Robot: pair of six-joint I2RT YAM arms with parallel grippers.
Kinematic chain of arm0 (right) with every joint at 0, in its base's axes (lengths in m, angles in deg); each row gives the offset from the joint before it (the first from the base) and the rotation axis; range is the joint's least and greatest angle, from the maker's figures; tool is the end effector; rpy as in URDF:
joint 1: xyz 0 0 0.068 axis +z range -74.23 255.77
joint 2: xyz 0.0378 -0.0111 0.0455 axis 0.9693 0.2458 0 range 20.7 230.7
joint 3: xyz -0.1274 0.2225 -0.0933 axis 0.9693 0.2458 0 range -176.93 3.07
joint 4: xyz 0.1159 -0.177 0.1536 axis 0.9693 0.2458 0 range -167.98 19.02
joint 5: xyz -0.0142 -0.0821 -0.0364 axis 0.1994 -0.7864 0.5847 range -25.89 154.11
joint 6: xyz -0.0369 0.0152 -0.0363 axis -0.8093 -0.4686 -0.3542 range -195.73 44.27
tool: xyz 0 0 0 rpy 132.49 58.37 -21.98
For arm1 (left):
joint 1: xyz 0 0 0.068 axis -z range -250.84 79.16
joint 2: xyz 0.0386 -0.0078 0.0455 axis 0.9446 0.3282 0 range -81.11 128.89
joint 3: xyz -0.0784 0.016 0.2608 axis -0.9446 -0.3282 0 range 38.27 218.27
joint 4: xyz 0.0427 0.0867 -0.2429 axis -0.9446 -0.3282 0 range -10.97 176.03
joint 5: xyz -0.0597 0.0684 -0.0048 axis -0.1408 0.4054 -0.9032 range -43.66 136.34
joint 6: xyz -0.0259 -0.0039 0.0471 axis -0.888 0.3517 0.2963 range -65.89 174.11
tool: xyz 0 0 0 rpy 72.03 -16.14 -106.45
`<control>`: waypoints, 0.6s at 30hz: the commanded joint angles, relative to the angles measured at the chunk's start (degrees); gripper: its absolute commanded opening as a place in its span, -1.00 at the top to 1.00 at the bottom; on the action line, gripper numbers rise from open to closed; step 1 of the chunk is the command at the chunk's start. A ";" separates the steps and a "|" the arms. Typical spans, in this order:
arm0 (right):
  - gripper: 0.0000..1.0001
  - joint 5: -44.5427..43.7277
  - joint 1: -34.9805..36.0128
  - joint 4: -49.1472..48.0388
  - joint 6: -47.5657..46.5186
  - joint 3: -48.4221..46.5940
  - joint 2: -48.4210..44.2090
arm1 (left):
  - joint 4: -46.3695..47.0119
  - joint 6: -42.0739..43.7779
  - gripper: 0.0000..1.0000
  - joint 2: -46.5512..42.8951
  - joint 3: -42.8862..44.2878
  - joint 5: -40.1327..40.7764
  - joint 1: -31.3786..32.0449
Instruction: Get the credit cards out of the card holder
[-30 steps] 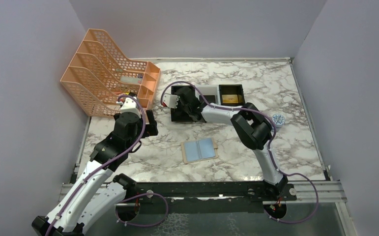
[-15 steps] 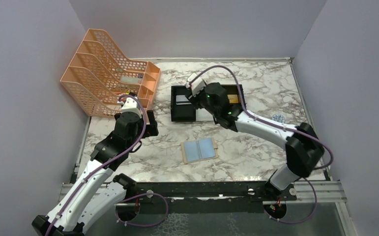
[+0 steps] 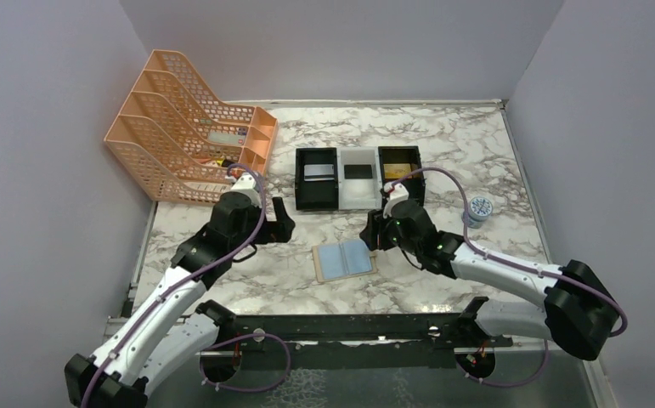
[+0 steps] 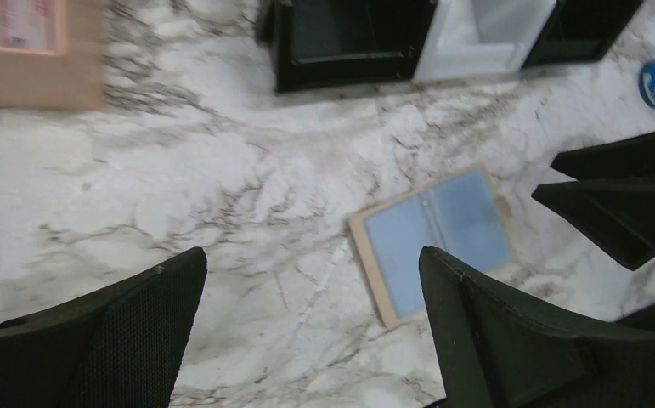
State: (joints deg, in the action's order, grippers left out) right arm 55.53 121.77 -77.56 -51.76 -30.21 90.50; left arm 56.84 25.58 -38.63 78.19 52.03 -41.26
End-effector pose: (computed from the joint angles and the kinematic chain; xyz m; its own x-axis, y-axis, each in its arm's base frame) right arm 0.1766 0.1752 0.1979 -0.6369 -0.0812 -0.7667 -0.4046 0.8817 0.2427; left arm 0.1458 -0.0788 0.2832 -0.6017 -0.2049 -0.7719 0.1484 0.9210 -0.3602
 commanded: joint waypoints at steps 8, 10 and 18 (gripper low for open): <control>0.03 10.30 -0.20 -1.51 10.87 3.63 -2.55 | 24.92 -11.57 -0.82 21.54 -6.19 -11.20 16.12; 0.04 11.59 -0.38 -2.98 10.87 4.40 -2.18 | 27.65 -13.61 -0.76 23.88 -7.08 -9.72 17.64; 0.20 20.65 -1.62 -7.86 11.54 4.76 3.59 | 34.91 -18.08 -0.63 26.28 -12.35 -8.59 18.40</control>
State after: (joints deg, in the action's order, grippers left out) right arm 70.22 120.63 -81.25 -41.29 -25.80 91.68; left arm 85.87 10.74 -12.93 67.92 41.65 -23.12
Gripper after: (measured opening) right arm 0.411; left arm 0.825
